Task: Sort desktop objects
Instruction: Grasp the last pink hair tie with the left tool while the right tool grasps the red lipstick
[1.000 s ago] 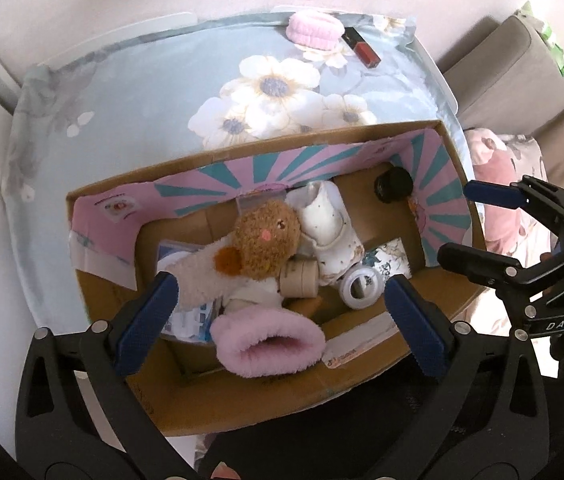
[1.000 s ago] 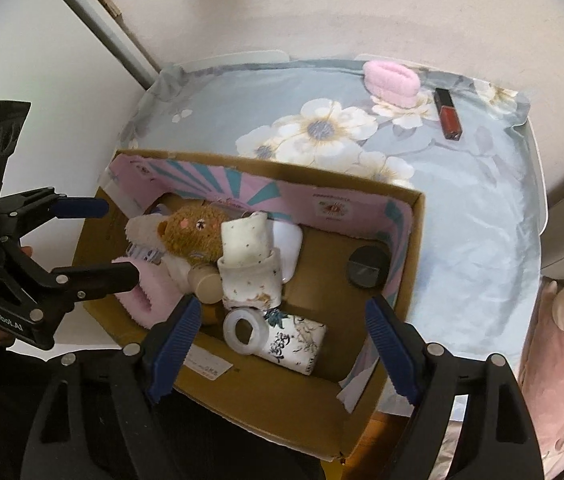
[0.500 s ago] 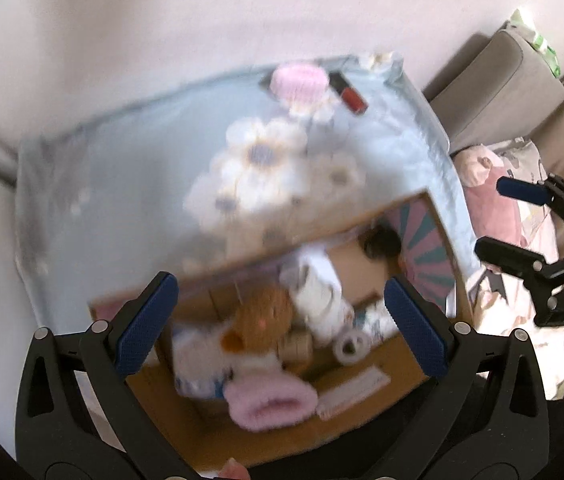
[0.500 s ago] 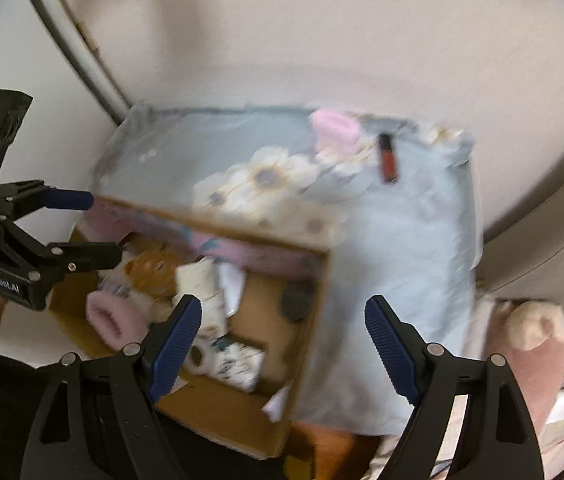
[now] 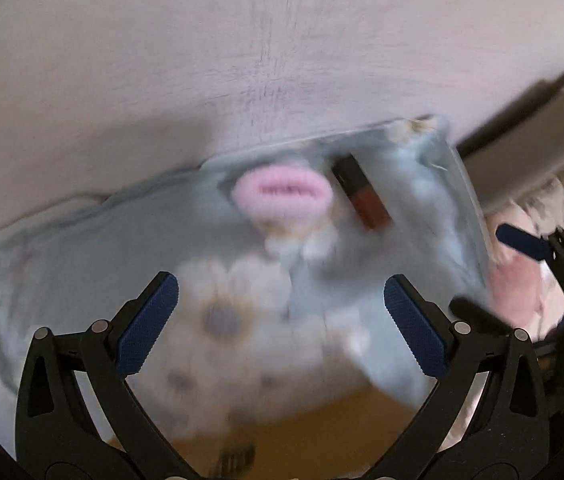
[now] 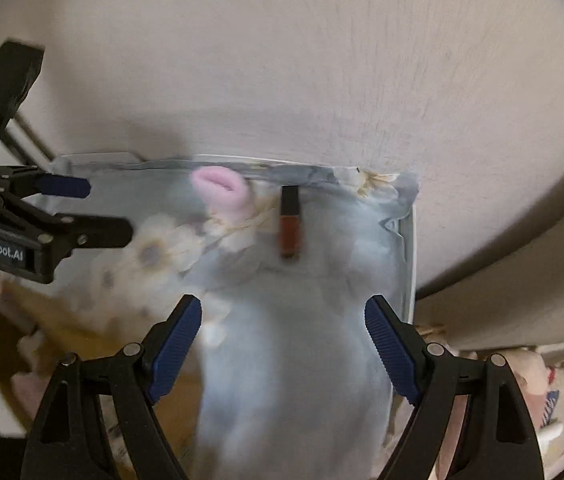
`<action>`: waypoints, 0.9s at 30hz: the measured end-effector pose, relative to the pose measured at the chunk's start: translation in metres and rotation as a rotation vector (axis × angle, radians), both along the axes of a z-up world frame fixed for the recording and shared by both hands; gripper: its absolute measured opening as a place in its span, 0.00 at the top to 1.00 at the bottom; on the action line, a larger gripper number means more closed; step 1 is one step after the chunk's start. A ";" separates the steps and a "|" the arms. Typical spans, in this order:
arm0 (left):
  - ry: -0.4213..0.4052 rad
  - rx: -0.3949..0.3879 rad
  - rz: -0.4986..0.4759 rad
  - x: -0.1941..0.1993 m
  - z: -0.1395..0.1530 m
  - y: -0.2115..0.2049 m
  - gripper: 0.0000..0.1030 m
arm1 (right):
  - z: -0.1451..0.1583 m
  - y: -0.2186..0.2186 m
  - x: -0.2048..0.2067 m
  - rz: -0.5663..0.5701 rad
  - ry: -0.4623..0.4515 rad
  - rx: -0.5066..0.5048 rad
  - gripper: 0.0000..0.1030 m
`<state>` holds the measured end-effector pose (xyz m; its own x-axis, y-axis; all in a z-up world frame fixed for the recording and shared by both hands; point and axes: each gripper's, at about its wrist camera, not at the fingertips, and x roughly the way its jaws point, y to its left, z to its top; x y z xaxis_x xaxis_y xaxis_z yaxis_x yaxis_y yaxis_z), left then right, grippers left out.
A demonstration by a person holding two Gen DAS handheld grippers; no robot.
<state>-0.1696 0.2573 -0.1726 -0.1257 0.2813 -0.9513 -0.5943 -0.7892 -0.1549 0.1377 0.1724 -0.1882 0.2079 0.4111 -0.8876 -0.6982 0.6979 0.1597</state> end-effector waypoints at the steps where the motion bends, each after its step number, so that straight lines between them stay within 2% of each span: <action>1: -0.001 -0.012 0.007 -0.006 -0.012 0.008 0.00 | -0.009 0.004 0.004 0.001 -0.002 0.008 0.21; 4: -0.008 -0.004 0.019 -0.019 -0.031 0.023 0.02 | -0.039 0.019 0.018 0.012 -0.009 0.033 0.21; 8: 0.004 -0.012 0.028 -0.026 -0.045 0.037 0.02 | -0.063 0.038 0.027 0.041 -0.043 0.038 0.23; 10: 0.011 -0.021 0.034 -0.028 -0.051 0.042 0.07 | -0.071 0.045 0.032 0.048 -0.056 0.041 0.29; 11: 0.010 -0.026 0.014 -0.029 -0.053 0.043 0.14 | -0.074 0.048 0.034 0.052 -0.058 0.042 0.31; 12: 0.000 -0.034 0.013 -0.030 -0.058 0.045 0.26 | -0.077 0.052 0.037 0.055 -0.062 0.044 0.32; 13: -0.013 -0.038 0.013 -0.031 -0.062 0.045 0.33 | -0.079 0.055 0.039 0.058 -0.070 0.045 0.35; 16: -0.015 -0.010 0.014 -0.031 -0.064 0.042 0.38 | -0.087 0.066 0.043 0.076 -0.074 0.042 0.47; 18: -0.016 0.003 0.018 -0.032 -0.062 0.040 0.49 | -0.094 0.073 0.045 0.087 -0.074 0.026 0.63; 19: -0.016 0.011 0.024 -0.033 -0.060 0.038 0.53 | -0.096 0.075 0.046 0.087 -0.070 0.020 0.80; 20: -0.019 0.019 0.027 -0.034 -0.058 0.037 0.58 | -0.098 0.076 0.047 0.082 -0.061 0.018 0.82; 21: -0.022 0.024 0.026 -0.033 -0.055 0.035 0.60 | -0.098 0.075 0.048 0.064 -0.057 0.026 0.82; 27: -0.014 0.038 0.026 -0.028 -0.039 0.026 0.60 | -0.083 0.065 0.045 0.018 -0.056 0.063 0.82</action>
<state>-0.1975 0.2836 -0.2115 -0.1203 0.3143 -0.9417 -0.5713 -0.7977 -0.1933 0.1827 0.2372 -0.2708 0.2480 0.4704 -0.8469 -0.7198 0.6745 0.1639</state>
